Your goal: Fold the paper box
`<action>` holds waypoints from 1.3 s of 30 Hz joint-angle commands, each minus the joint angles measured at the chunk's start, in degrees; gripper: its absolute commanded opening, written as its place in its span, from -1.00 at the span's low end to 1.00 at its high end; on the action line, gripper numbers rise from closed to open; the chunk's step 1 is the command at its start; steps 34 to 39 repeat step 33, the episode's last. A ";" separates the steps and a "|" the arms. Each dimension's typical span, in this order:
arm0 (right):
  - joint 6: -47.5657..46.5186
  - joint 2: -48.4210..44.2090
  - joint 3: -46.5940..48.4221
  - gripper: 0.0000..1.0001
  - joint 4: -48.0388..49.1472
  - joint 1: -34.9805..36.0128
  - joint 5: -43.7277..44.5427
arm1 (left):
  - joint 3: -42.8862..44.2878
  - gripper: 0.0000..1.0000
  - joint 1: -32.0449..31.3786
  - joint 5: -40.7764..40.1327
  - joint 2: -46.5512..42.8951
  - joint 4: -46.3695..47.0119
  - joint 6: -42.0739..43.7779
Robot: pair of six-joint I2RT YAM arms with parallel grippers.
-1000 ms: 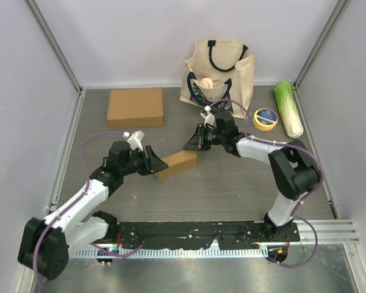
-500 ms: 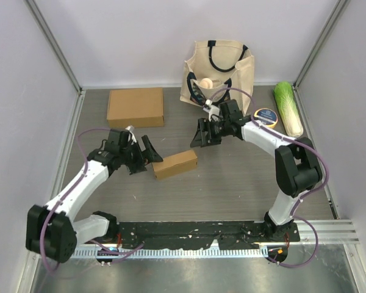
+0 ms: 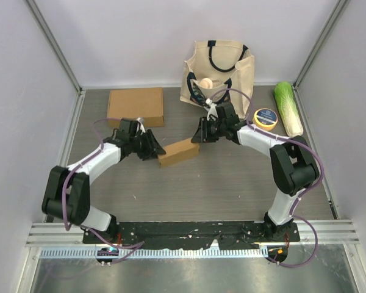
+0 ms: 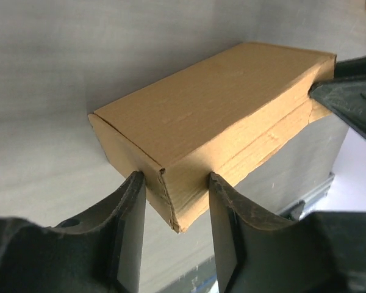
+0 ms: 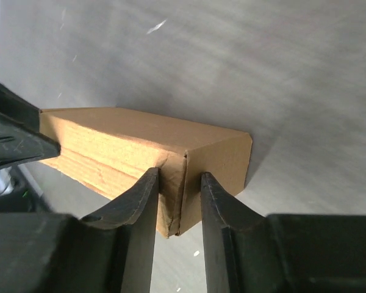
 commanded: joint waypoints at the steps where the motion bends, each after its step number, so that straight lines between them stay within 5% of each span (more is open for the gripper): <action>1: -2.00 -3.65 3.19 -0.43 7.44 2.26 9.16 | 11.52 -0.19 -4.05 -1.78 7.59 16.66 1.90; 5: -7.74 -1.63 6.36 -0.34 7.44 2.08 16.64 | 27.51 -0.20 -8.10 -9.79 18.21 14.29 7.27; 8: -10.38 -1.53 2.70 -0.26 10.42 2.08 22.44 | 29.14 -0.35 -8.80 -7.34 25.00 16.04 3.85; 9: -10.12 -2.75 0.67 -0.02 12.78 1.99 23.50 | 26.26 -0.35 -10.54 -9.34 24.31 16.66 4.28; 11: -9.33 -4.34 -4.26 0.29 13.24 2.34 27.36 | 22.38 -0.01 -11.88 -16.87 21.85 16.66 5.77; 13: -6.79 -9.23 -8.47 0.46 10.45 3.48 30.96 | 16.93 0.63 -11.70 -20.76 15.80 14.66 6.30; 15: -3.37 -13.03 -9.19 0.60 3.36 4.10 44.12 | 11.24 0.90 -11.53 -28.59 4.35 9.20 7.80; 22: 1.74 -37.54 -13.06 0.62 -16.80 5.68 47.15 | 4.96 0.97 -10.91 -24.74 -26.27 -3.62 11.13; 25: 2.54 -48.88 -15.08 0.96 -20.85 5.34 47.15 | 8.03 0.99 -10.48 -24.39 -33.15 -11.44 13.94; 28: 4.12 -58.20 -14.56 0.98 -23.58 5.25 47.24 | 10.76 0.99 -10.21 -24.65 -36.86 -15.33 13.60; 33: 4.04 -73.76 -11.75 0.98 -20.17 5.33 44.78 | 12.34 0.99 -10.21 -21.92 -44.77 -8.05 13.42; 39: 4.04 -73.76 -11.75 0.98 -20.17 5.33 44.78 | 12.34 0.99 -10.21 -21.92 -44.77 -8.05 13.42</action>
